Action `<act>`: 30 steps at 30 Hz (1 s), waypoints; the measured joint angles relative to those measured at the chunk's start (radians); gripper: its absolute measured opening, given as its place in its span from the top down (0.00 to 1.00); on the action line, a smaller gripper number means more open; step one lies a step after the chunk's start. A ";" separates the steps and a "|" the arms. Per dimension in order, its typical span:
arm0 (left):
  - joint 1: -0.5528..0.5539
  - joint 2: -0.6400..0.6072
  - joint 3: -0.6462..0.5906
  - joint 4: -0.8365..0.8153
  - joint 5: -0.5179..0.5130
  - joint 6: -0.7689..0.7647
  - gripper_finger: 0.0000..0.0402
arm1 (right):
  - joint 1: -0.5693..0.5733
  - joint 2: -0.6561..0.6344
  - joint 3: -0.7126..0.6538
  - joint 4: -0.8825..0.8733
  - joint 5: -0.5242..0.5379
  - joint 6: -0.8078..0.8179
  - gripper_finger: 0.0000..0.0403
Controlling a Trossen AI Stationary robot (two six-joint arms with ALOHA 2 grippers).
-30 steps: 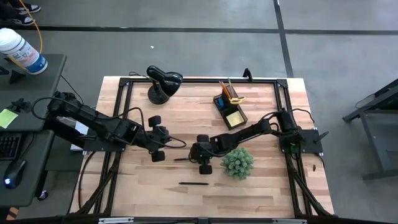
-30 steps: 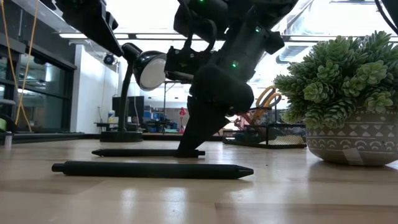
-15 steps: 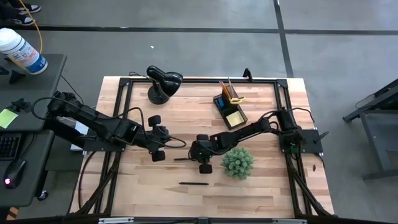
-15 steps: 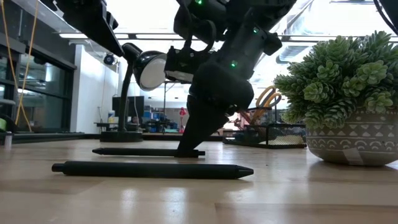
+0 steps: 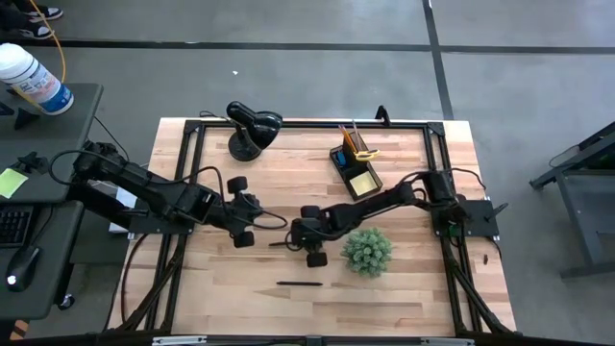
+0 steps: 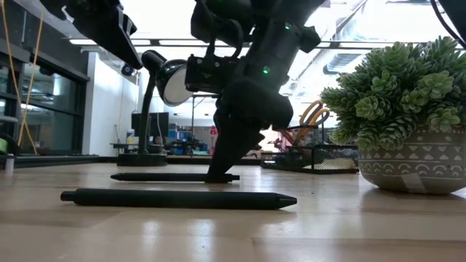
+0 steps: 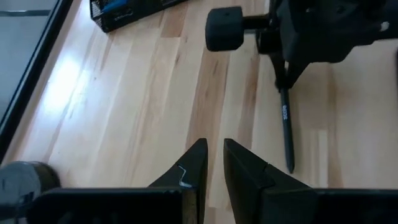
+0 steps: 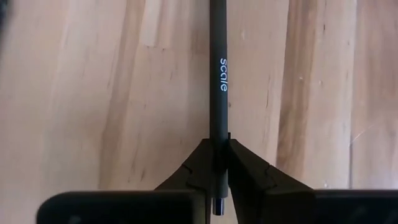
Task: Pick and place office supplies into organizer
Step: Put the top black pen into the desk organizer
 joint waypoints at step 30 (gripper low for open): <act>0.000 -0.002 0.000 -0.090 -0.066 -0.017 0.90 | -0.006 -0.057 0.164 -0.232 0.012 -0.079 1.00</act>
